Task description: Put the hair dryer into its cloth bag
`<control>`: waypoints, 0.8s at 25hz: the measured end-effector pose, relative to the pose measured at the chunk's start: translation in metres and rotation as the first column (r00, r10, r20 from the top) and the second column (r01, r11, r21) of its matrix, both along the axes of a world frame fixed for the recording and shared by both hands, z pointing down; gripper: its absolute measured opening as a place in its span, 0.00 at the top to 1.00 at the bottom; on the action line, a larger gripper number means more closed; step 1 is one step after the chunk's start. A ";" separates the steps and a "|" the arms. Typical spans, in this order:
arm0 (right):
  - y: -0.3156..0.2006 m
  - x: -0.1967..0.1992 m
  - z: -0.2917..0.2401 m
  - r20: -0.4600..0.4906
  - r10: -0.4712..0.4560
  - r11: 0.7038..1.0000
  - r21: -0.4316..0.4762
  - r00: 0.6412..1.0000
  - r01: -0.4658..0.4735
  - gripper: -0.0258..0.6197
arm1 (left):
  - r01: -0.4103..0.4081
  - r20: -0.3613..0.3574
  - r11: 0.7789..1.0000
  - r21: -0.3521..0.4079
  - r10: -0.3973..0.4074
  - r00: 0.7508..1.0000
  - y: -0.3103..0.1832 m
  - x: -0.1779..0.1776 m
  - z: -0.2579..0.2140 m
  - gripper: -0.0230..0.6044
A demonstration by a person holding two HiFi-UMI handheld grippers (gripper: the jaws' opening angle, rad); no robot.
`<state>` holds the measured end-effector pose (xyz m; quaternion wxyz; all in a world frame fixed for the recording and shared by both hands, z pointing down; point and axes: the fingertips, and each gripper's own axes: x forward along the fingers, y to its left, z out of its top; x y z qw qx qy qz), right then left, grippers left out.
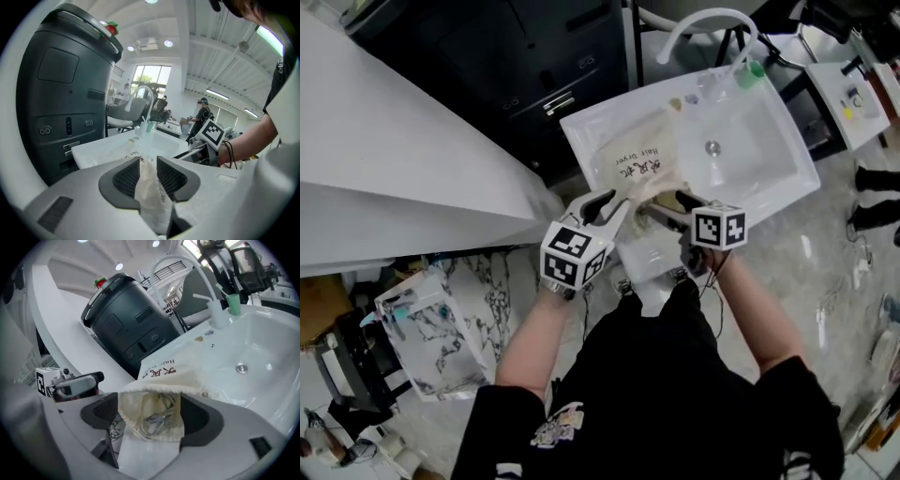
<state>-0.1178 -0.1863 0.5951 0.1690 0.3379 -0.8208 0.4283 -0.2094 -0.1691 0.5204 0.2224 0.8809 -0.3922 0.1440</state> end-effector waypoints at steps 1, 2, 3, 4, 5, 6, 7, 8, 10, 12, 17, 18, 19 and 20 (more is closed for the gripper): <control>0.002 0.003 -0.011 0.013 0.007 1.000 0.019 1.000 -0.007 0.32 | 0.002 -0.006 1.000 0.011 -0.001 1.000 0.001 -0.001 -0.006 0.80; 0.003 0.006 -0.022 0.026 0.012 0.999 0.039 1.000 -0.013 0.31 | 0.003 -0.012 1.000 0.023 -0.003 1.000 0.002 -0.003 -0.012 0.79; 0.004 0.009 -0.034 0.039 0.015 0.998 0.064 0.999 -0.018 0.32 | 0.006 -0.018 0.999 0.035 -0.006 1.000 0.003 -0.004 -0.018 0.79; 0.004 0.010 -0.048 0.051 0.016 0.995 0.095 0.999 -0.021 0.32 | 0.013 -0.026 0.999 0.046 -0.012 1.000 0.004 -0.006 -0.024 0.79; 0.003 0.012 -0.061 0.059 0.014 0.991 0.130 0.998 -0.022 0.32 | 0.022 -0.034 0.998 0.057 -0.020 0.999 0.005 -0.008 -0.030 0.78; 0.003 0.015 -0.073 0.061 0.011 0.985 0.170 0.998 -0.022 0.34 | 0.032 -0.042 0.997 0.069 -0.029 0.999 0.007 -0.010 -0.037 0.78; 0.001 0.017 -0.086 0.057 0.011 0.976 0.215 0.998 -0.023 0.36 | 0.043 -0.049 0.996 0.081 -0.039 0.998 0.008 -0.012 -0.045 0.78; -0.002 0.021 -0.100 0.048 0.014 0.964 0.265 0.999 -0.027 0.41 | 0.054 -0.055 0.994 0.095 -0.049 0.997 0.010 -0.014 -0.053 0.78; -0.009 0.027 -0.128 0.033 0.021 0.930 0.365 0.999 -0.032 0.47 | 0.075 -0.061 0.989 0.127 -0.068 0.996 0.013 -0.016 -0.069 0.78; -0.016 0.033 -0.154 0.029 0.016 0.890 0.456 0.999 -0.028 0.67 | 0.096 -0.064 0.983 0.157 -0.087 0.994 0.014 -0.017 -0.084 0.78; -0.024 0.040 -0.200 0.052 -0.054 0.822 0.570 0.997 0.015 0.96 | 0.149 -0.052 0.968 0.203 -0.142 0.989 0.019 -0.010 -0.106 0.78; -0.024 0.041 -0.205 0.053 -0.074 0.816 0.577 0.996 0.030 0.96 | 0.164 -0.049 0.964 0.208 -0.157 0.986 0.021 -0.006 -0.109 0.78; -0.024 0.042 -0.208 0.049 -0.095 0.810 0.584 0.994 0.048 0.96 | 0.180 -0.047 0.960 0.213 -0.174 0.984 0.022 -0.002 -0.112 0.78; -0.024 0.045 -0.210 0.042 -0.116 0.804 0.591 0.992 0.069 0.96 | 0.196 -0.046 0.956 0.217 -0.190 0.981 0.023 0.002 -0.115 0.78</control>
